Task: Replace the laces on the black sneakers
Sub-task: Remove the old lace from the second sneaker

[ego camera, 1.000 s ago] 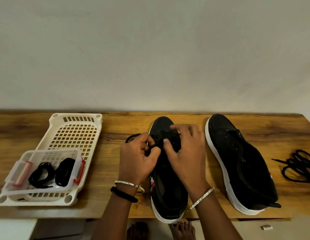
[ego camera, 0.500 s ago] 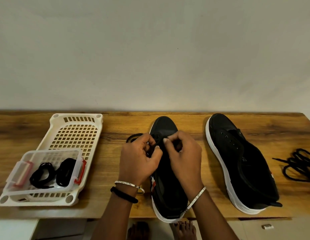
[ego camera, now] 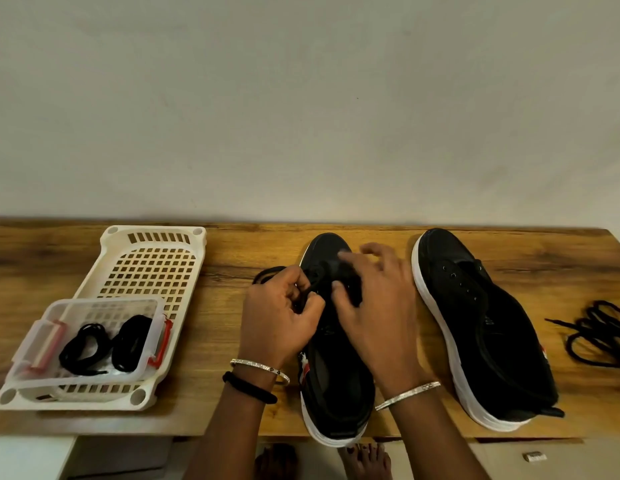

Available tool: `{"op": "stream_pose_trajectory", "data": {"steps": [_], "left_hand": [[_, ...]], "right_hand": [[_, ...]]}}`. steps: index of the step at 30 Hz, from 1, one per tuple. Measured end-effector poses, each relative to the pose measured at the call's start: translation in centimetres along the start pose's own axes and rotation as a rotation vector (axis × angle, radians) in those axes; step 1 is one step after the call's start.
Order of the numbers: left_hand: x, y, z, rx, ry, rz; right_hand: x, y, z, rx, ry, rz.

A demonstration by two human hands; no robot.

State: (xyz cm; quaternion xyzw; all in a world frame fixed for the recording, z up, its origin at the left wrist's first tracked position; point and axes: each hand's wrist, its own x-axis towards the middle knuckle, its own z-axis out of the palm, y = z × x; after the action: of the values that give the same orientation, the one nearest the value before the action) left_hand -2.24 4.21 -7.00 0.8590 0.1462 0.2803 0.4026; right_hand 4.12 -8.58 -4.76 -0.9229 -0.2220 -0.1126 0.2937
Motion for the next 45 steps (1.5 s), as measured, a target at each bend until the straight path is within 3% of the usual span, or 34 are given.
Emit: {"op": "stream_pose_trajectory", "data": {"steps": [4, 10, 12, 14, 16, 18, 21, 24, 27, 31, 36, 39, 41, 43, 45], "left_hand": [[0.0, -0.1, 0.0, -0.009, -0.006, 0.021], [-0.1, -0.3, 0.1, -0.01, 0.005, 0.015], [-0.1, -0.4, 0.1, -0.006, 0.007, 0.013], [-0.1, -0.5, 0.1, -0.016, 0.008, 0.003], [-0.1, -0.5, 0.1, -0.031, 0.013, -0.001], [-0.1, -0.4, 0.1, -0.033, 0.014, -0.002], [0.0, -0.4, 0.2, -0.027, 0.009, -0.009], [0.0, -0.4, 0.2, -0.029, 0.015, -0.009], [0.0, -0.3, 0.2, -0.023, 0.014, 0.006], [0.0, -0.3, 0.2, -0.021, 0.006, 0.013], [0.0, -0.3, 0.2, -0.035, 0.011, 0.026], [0.0, -0.3, 0.1, -0.039, 0.02, 0.023], [0.0, -0.3, 0.1, -0.043, 0.023, 0.022], [0.0, -0.3, 0.1, -0.035, 0.022, 0.02], [0.1, -0.3, 0.2, -0.037, 0.019, 0.013]], "right_hand": [[-0.8, 0.0, 1.7, -0.016, -0.183, -0.01], [-0.9, 0.4, 2.2, 0.32, 0.018, 0.077], [-0.6, 0.4, 1.9, 0.61, 0.12, 0.316], [0.0, 1.1, 1.1, 0.994, 0.193, 0.741], [0.4, 2.3, 0.5, 1.275, 0.134, 1.134], [0.4, 3.0, 0.3, 1.342, 0.035, 1.3], [0.5, 2.7, 0.2, 1.146, 0.023, 1.174], [0.2, 1.9, -0.3, 0.424, 0.041, 0.604], [0.0, 0.8, -0.2, 0.089, -0.037, 0.139], [-0.6, 0.3, 1.5, -0.004, -0.227, -0.004], [-0.8, 0.6, 2.1, 0.129, -0.07, 0.001], [-0.7, 0.8, 2.2, 0.425, 0.13, 0.213], [-0.3, 1.4, 2.0, 0.724, 0.209, 0.564], [0.0, 2.2, 1.5, 1.033, 0.125, 0.971], [0.1, 2.6, 1.2, 1.144, -0.008, 1.161]]}}
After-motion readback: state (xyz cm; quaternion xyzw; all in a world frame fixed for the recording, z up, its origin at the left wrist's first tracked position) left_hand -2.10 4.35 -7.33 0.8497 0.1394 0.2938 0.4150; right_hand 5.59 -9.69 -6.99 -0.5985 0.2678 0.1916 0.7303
